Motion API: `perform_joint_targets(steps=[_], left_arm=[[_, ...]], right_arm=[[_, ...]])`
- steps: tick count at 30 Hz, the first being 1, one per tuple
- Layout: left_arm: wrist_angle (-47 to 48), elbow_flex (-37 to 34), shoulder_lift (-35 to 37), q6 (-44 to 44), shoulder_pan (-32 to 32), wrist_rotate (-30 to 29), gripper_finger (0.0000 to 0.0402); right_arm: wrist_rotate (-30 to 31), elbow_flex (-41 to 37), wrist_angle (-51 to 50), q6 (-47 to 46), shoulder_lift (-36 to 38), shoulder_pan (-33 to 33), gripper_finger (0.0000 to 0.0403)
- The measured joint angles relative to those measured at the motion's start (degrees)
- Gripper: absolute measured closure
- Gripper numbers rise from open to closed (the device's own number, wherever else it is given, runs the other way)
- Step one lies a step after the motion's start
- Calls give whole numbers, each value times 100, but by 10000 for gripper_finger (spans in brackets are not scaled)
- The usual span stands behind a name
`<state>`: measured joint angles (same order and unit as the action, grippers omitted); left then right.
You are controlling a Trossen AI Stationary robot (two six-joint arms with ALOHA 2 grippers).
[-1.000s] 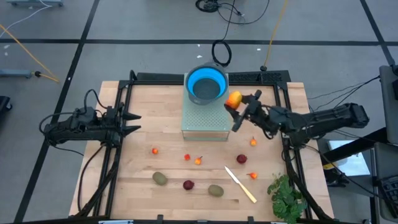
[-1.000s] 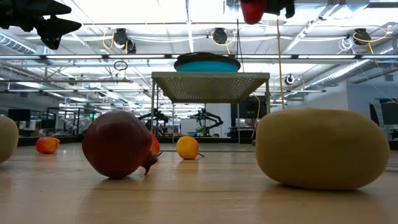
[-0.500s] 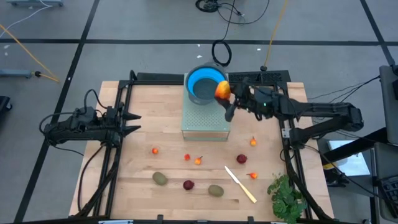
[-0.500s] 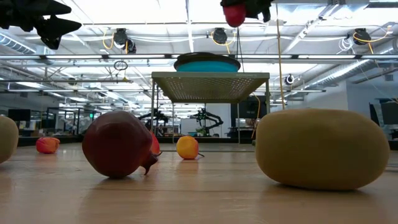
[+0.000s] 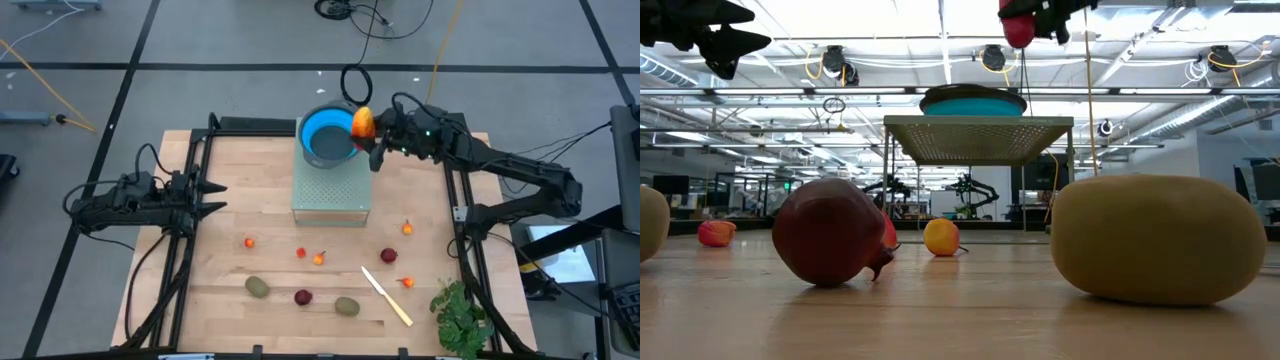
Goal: Pick & Place Fruit
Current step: Put the yellow mango into the blue strainer bowl on the shelf
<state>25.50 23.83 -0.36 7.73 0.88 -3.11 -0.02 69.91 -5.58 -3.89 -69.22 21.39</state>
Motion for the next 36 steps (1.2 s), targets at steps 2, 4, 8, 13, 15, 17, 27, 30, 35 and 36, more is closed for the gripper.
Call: perform_joint_targets(steps=[2,4,8,13,15,17,27,30,35,36], left_arm=[[0,0,0,4,0,0,190],[0,0,0,4,0,0,190],[0,0,0,24,-2,0,190],[0,0,0,24,0,0,190],[-4,0,0,24,-1,0,190],[-2,0,0,24,0,0,190],[-5,0,0,22,0,0,190],[-4,0,0,22,0,0,190],[-4,0,0,22,0,0,190],[-4,0,0,22,-1,0,190]], right_arm=[[-215,0,29,-1,-53,155,167],[-437,2,134,-3,-143,285,167],[-704,48,89,-23,-368,505,167],[-1115,317,112,-143,-730,707,167],[-1232,440,99,-145,-887,754,167],[-1242,533,91,-126,-1037,760,167],[-1531,680,52,-273,-1594,828,167],[-1532,680,60,-272,-1700,832,167],[-1531,680,61,-233,-1794,873,167],[-1531,680,37,-230,-1794,898,167]])
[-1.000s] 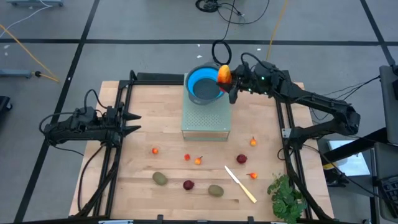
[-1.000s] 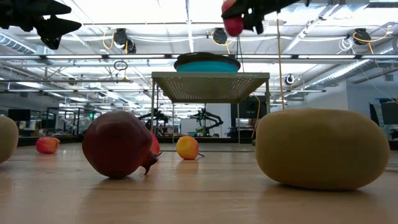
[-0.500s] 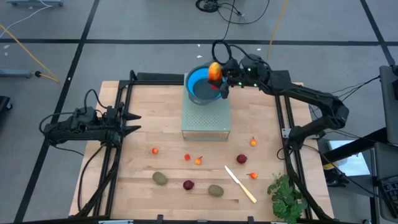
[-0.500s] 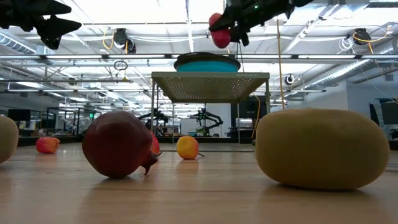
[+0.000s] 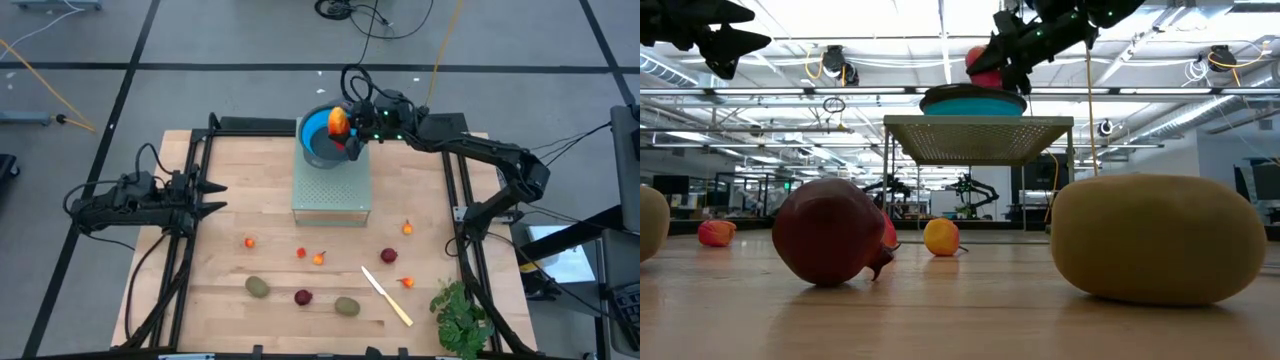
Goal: Pick & Place Fruit
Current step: Put the yellow mango into the blue strainer bowl on the shelf
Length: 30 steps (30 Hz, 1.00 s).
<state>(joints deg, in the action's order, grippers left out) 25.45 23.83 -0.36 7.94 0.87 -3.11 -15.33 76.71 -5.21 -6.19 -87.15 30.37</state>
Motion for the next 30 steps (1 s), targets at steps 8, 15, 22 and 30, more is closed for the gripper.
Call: perform_joint_targets(steps=[8,15,22,30], left_arm=[[0,0,0,-2,0,0,190],[0,0,0,-2,2,0,190],[-2,0,0,106,2,-2,190],[0,-1,0,118,0,0,190]], right_arm=[[15,0,-15,245,0,80,167],[13,-8,-21,273,-260,80,167],[13,-13,76,252,-463,80,167],[11,-9,53,218,-481,80,167]])
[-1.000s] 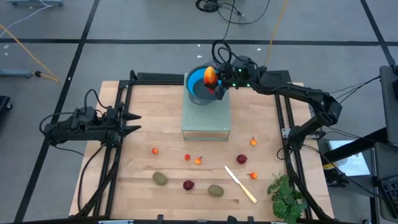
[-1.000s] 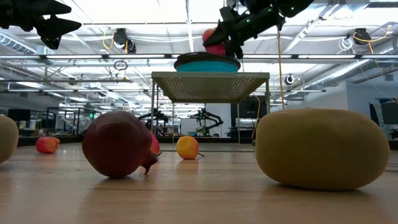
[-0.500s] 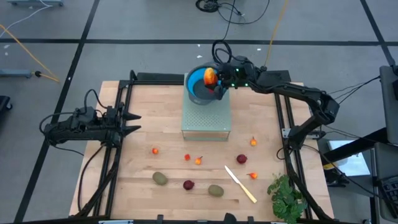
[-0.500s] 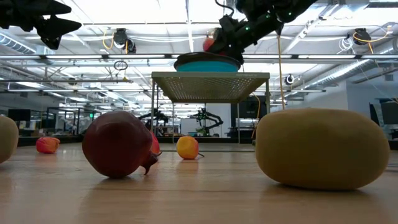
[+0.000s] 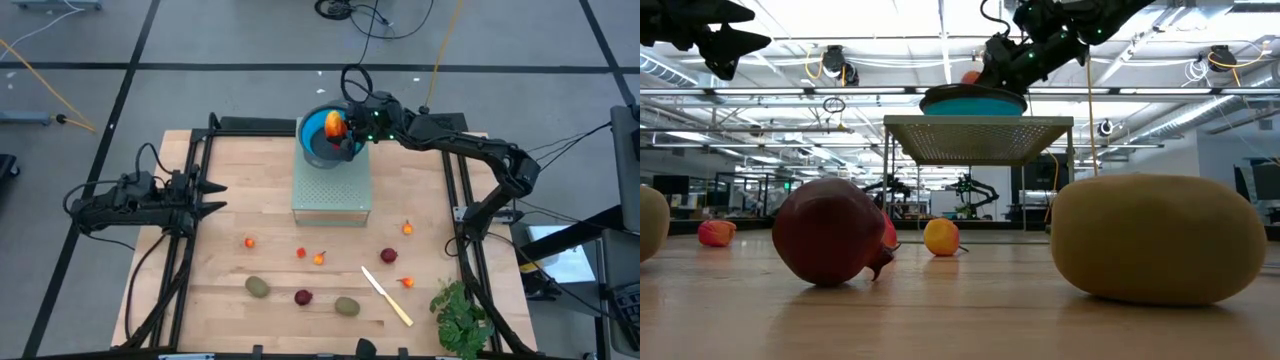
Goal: Pick & Place Fruit
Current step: Put the yellow mango into the blue strainer bowl on the shelf
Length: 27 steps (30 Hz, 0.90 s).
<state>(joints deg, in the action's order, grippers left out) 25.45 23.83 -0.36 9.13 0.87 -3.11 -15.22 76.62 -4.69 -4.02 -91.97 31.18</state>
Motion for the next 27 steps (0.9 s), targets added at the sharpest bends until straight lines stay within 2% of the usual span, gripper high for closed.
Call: perform_joint_targets(steps=[20,27], left_arm=[[0,1,0,7,2,0,190],[0,1,0,9,0,0,190]], right_arm=[[-4,2,-24,-104,-76,4,166],[-9,2,8,-111,-76,2,154]])
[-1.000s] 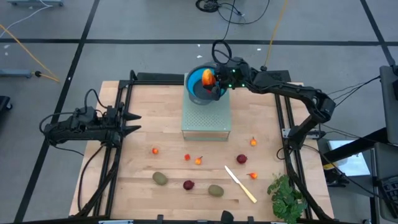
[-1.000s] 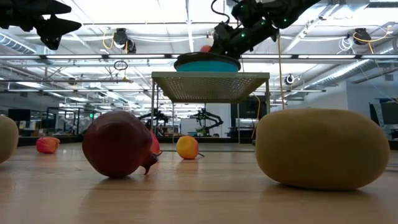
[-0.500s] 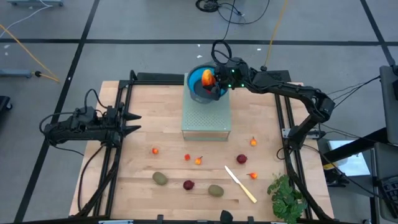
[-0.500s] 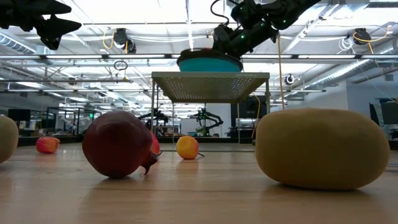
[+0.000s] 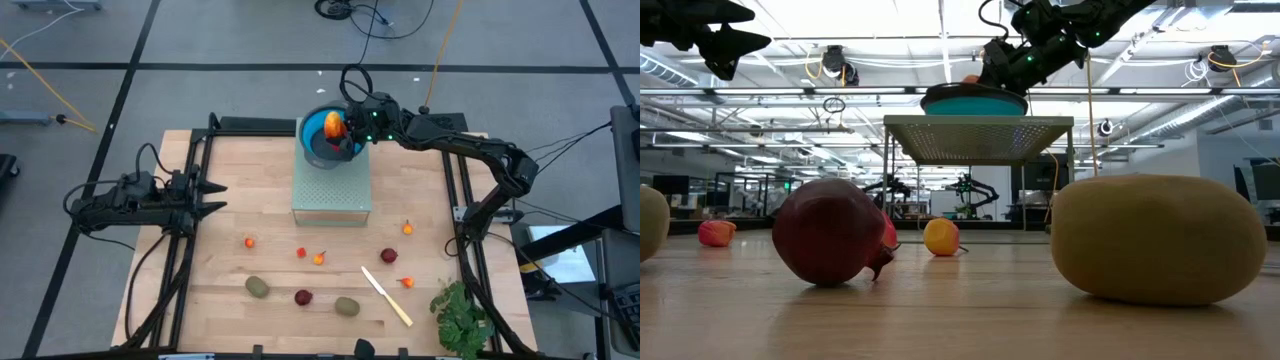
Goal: Pick & Place Fruit
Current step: Put the yellow mango into the blue strainer bowl on the shelf, then put the kiwi into the blue strainer bowl on the shelf
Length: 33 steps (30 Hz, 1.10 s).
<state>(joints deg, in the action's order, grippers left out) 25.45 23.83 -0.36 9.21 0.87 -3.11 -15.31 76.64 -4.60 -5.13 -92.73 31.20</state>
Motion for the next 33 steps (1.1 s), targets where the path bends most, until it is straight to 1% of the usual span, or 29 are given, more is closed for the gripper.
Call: perform_joint_targets(steps=[10,21,28,33], left_arm=[[0,0,0,0,-1,0,190],[0,0,0,-2,1,0,190],[0,0,0,-2,1,0,190],[0,0,0,-1,0,0,190]], right_arm=[[-2,0,5,69,0,-7,138],[2,0,7,169,0,-7,105],[5,0,7,186,0,-7,107],[9,0,43,425,0,-21,108]])
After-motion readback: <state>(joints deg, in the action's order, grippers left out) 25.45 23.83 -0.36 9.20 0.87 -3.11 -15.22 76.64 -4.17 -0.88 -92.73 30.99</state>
